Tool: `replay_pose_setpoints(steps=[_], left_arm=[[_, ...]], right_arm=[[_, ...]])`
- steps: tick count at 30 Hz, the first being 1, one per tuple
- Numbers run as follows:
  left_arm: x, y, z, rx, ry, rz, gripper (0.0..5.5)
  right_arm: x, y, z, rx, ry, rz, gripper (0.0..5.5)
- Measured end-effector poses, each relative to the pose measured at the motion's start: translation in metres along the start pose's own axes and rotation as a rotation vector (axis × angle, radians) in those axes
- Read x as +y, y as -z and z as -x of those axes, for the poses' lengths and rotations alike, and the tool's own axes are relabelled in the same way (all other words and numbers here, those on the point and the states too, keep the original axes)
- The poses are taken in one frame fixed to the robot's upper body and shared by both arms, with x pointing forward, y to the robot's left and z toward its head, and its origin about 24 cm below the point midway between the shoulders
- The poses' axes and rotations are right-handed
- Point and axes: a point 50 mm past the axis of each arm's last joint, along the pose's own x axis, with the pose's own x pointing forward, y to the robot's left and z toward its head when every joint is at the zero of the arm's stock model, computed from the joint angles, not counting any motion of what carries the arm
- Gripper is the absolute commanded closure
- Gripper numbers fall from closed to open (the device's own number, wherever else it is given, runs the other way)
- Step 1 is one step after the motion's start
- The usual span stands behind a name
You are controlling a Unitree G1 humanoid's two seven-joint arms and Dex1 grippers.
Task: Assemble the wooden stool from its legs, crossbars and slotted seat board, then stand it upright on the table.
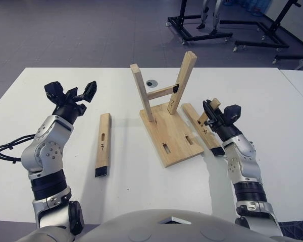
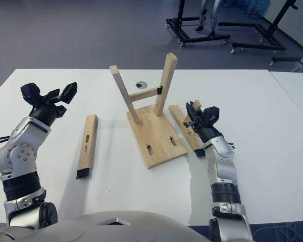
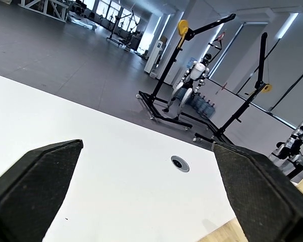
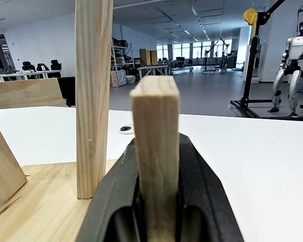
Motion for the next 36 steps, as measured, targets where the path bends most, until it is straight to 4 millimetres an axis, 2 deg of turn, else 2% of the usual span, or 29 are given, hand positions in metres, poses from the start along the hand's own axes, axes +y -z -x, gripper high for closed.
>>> replay_pose_setpoints(steps=[4,5,6,7,18,23,28,36], left_arm=[[0.0,0.0,0.0,-0.003,0.0,-0.001,0.8],[0.0,0.0,0.0,-0.004,0.0,-0.001,0.8],[0.0,0.0,0.0,-0.005,0.0,-0.001,0.8],[0.0,0.0,0.0,-0.008,-0.001,0.0,0.8],[0.002,0.001,0.0,-0.006,-0.014,-0.007,0.8],[0.002,0.001,0.001,-0.01,-0.017,-0.007,0.8],[0.005,0.0,0.002,-0.019,-0.027,-0.009,0.8],[0.007,0.0,0.003,-0.026,-0.037,-0.014,0.8]], right_arm=[[0.0,0.0,-0.006,0.012,-0.017,0.011,5.1],[0.0,-0.001,-0.007,0.016,-0.022,0.017,4.73],[-0.001,0.001,-0.008,0.031,-0.022,0.018,4.58],[-0.003,0.035,0.007,0.214,0.009,-0.028,4.29],[-0.006,0.031,0.007,0.252,0.027,-0.069,2.18],[-0.006,0.011,0.016,0.308,0.009,-0.052,2.18],[-0.011,-0.052,0.011,0.211,-0.012,0.018,2.18],[0.006,-0.096,0.011,0.163,-0.184,-0.009,2.18]])
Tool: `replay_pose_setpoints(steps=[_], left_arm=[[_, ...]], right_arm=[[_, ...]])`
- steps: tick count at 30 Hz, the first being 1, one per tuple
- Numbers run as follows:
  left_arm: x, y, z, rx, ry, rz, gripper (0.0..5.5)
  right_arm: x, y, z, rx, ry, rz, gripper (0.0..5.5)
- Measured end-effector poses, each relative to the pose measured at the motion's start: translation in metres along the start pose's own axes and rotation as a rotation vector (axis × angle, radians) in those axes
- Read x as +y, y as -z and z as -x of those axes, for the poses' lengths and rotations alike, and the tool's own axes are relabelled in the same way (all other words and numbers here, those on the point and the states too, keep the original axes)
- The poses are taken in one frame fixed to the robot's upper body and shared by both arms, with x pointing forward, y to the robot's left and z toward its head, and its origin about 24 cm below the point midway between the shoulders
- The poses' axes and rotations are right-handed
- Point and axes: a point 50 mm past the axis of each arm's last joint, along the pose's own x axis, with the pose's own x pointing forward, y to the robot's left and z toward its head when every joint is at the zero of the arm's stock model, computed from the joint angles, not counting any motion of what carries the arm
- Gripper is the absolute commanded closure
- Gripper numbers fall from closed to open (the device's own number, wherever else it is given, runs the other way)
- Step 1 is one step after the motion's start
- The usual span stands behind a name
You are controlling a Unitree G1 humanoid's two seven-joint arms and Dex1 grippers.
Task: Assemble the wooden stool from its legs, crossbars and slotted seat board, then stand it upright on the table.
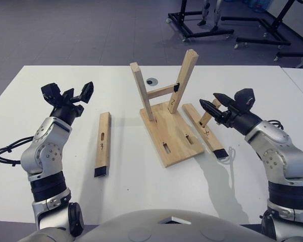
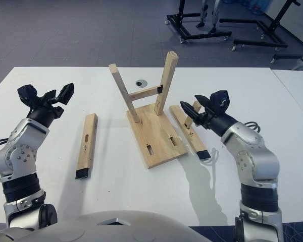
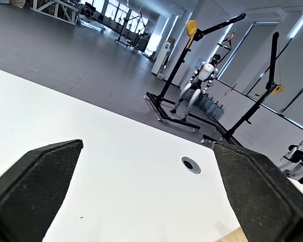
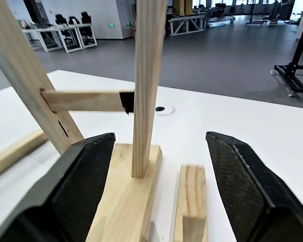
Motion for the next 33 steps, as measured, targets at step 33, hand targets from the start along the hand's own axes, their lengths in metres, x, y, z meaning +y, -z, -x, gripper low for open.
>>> replay_pose_setpoints(steps=[33], left_arm=[[0.006,0.003,0.001,0.015,-0.031,-0.005,0.8]], right_arm=[[0.026,-0.082,-0.068,-0.319,0.68,-0.013,2.18]])
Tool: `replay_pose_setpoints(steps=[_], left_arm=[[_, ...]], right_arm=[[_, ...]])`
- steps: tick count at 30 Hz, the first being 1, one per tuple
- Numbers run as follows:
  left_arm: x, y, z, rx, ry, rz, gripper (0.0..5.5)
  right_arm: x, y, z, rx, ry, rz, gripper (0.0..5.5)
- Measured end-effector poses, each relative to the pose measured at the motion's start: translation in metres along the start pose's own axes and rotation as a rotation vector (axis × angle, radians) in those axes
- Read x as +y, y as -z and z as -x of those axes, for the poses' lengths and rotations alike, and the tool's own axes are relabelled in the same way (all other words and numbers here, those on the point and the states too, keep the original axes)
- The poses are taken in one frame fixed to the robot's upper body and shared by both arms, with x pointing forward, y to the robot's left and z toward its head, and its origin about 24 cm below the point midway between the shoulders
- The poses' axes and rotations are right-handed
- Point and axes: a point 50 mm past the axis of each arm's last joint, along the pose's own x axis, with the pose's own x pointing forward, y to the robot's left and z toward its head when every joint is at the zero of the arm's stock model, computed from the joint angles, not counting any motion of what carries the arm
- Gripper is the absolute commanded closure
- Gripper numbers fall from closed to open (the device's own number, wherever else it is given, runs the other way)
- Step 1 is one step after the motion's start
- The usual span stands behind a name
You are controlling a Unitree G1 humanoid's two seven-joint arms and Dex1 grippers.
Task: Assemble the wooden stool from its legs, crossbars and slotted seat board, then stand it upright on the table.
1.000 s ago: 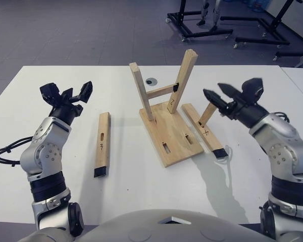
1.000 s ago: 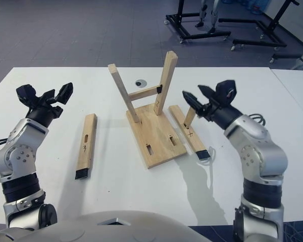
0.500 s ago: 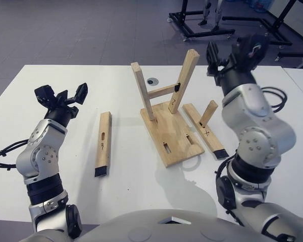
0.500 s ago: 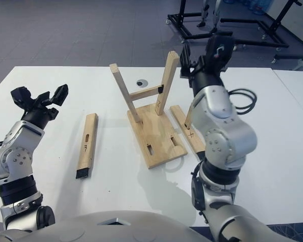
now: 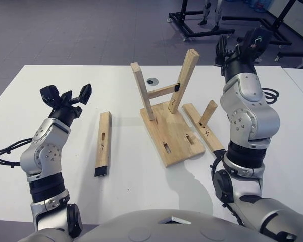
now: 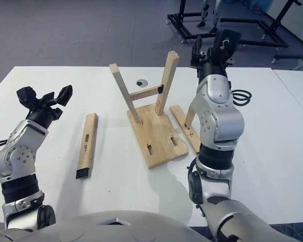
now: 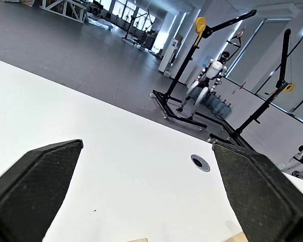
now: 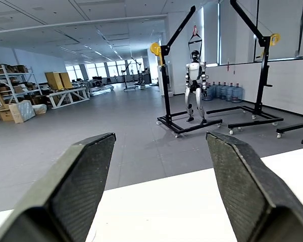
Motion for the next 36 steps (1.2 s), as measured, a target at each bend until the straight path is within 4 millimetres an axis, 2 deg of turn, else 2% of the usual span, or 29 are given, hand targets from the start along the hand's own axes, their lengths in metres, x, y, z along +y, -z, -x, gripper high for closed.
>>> replay_pose_setpoints(steps=[1,3,4,6,10,12,14,15,16,17,18,20,24,25,26,27,28,30,31,34,36], left_arm=[[0.0,0.0,0.0,0.0,0.001,0.0,0.8],[0.0,0.0,0.0,0.0,0.0,0.0,0.8],[0.0,0.0,0.0,0.0,0.0,0.0,0.8],[0.0,0.0,0.0,0.001,0.0,0.001,0.8],[-0.001,0.001,0.0,0.003,0.003,0.001,0.8],[-0.001,0.001,0.0,0.003,0.004,0.001,0.8],[-0.001,0.001,0.0,0.004,0.005,0.001,0.8],[-0.001,0.002,-0.001,0.004,0.005,0.002,0.8],[-0.001,0.002,-0.001,0.004,0.005,0.002,0.8],[-0.002,0.001,-0.001,0.003,0.004,0.003,0.8],[-0.002,0.001,-0.001,0.001,0.004,0.004,0.8],[-0.001,0.001,0.0,-0.005,-0.004,0.007,0.8],[-0.001,-0.004,0.011,-0.046,-0.02,0.03,0.8],[0.001,-0.006,0.017,-0.057,-0.04,0.029,0.8],[0.004,-0.006,0.029,-0.066,-0.061,0.042,0.8],[0.01,-0.004,0.043,-0.067,-0.106,0.048,0.8],[0.013,-0.002,0.054,-0.064,-0.135,0.052,0.8],[0.018,0.002,0.067,-0.048,-0.18,0.066,0.8],[0.019,0.004,0.071,-0.038,-0.196,0.067,0.8],[0.015,0.005,0.074,-0.029,-0.215,0.059,0.8],[0.011,0.009,0.072,-0.013,-0.205,0.064,0.8]], right_arm=[[-0.001,0.003,0.001,0.003,0.001,0.005,2.18],[-0.006,0.025,0.004,0.059,0.015,0.02,2.18],[-0.012,0.049,0.008,0.136,0.032,0.043,2.18],[-0.018,0.078,0.016,0.193,0.041,0.061,2.18],[-0.018,0.09,0.018,0.177,0.025,0.029,2.18],[-0.017,0.085,0.016,0.17,0.02,-0.018,2.18],[-0.016,0.074,0.01,0.194,0.008,-0.059,2.18],[-0.013,0.059,0.003,0.175,-0.007,-0.08,2.18],[-0.009,0.042,-0.002,0.132,-0.026,-0.092,2.18],[-0.006,0.009,-0.008,0.041,-0.054,-0.11,2.18],[-0.005,-0.013,-0.01,-0.014,-0.071,-0.119,2.18],[-0.011,-0.041,-0.011,-0.065,-0.101,-0.12,2.18],[-0.047,-0.07,-0.009,-0.04,-0.224,0.021,2.18],[-0.06,-0.077,-0.008,-0.014,-0.257,0.07,2.18],[-0.08,-0.08,-0.003,0.068,-0.324,0.119,2.18],[-0.103,-0.072,0.006,0.208,-0.396,0.145,2.18],[-0.118,-0.062,0.014,0.329,-0.449,0.141,2.18],[-0.136,-0.04,0.033,0.527,-0.531,0.108,2.18],[-0.141,-0.024,0.044,0.611,-0.555,0.099,1.98],[-0.132,0.041,0.079,0.81,-0.599,0.032,1.51],[-0.124,0.069,0.095,0.839,-0.574,0.01,1.16]])
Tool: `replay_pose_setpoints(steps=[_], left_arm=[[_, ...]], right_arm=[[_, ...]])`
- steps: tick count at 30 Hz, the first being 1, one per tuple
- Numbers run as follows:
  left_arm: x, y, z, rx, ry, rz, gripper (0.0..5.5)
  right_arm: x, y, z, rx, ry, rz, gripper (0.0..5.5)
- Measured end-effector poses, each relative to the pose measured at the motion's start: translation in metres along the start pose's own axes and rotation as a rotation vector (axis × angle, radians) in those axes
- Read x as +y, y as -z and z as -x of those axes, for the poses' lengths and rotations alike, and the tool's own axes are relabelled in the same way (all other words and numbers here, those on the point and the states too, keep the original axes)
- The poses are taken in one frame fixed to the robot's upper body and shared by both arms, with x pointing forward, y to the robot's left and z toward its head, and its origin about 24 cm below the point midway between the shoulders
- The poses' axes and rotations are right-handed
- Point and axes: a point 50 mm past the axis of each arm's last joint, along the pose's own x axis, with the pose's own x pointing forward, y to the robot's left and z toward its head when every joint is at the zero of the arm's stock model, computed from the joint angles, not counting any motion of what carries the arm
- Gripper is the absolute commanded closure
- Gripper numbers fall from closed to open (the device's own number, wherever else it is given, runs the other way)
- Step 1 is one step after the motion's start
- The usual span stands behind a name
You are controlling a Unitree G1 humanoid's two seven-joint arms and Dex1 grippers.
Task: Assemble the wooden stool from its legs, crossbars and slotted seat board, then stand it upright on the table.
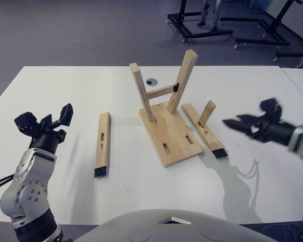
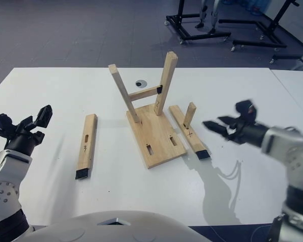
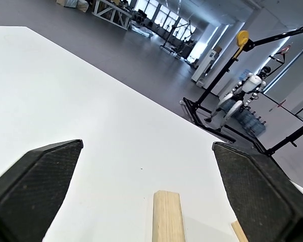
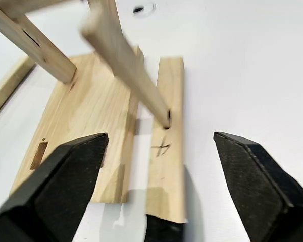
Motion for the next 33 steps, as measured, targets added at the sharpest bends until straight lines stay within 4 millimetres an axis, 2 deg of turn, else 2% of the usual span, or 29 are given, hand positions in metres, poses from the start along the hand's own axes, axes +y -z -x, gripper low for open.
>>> replay_pose_setpoints(steps=[2,6,9,13,21,27,33], left_arm=[[-0.001,0.003,-0.001,0.013,0.006,0.0,0.8],[0.001,0.007,-0.002,0.036,0.0,0.004,0.8],[0.003,0.008,-0.002,0.047,-0.001,-0.002,0.8],[0.002,0.012,-0.004,0.064,0.007,-0.001,0.8],[0.002,0.013,-0.006,0.075,0.013,-0.003,0.8],[-0.001,0.016,-0.008,0.087,0.025,-0.005,0.8],[-0.005,0.014,-0.013,0.081,0.043,-0.009,0.8]], right_arm=[[0.004,0.022,-0.01,0.0,0.049,-0.026,0.78],[0.009,0.043,-0.022,0.016,0.102,0.003,0.14],[0.014,0.051,-0.034,0.028,0.113,0.078,0.14],[0.014,0.052,-0.044,0.0,0.113,0.142,0.14],[-0.007,0.055,-0.048,0.016,0.162,0.073,0.14],[-0.004,0.058,-0.056,0.033,0.13,0.208,0.14],[-0.006,0.058,-0.06,0.039,0.121,0.225,1.1]])
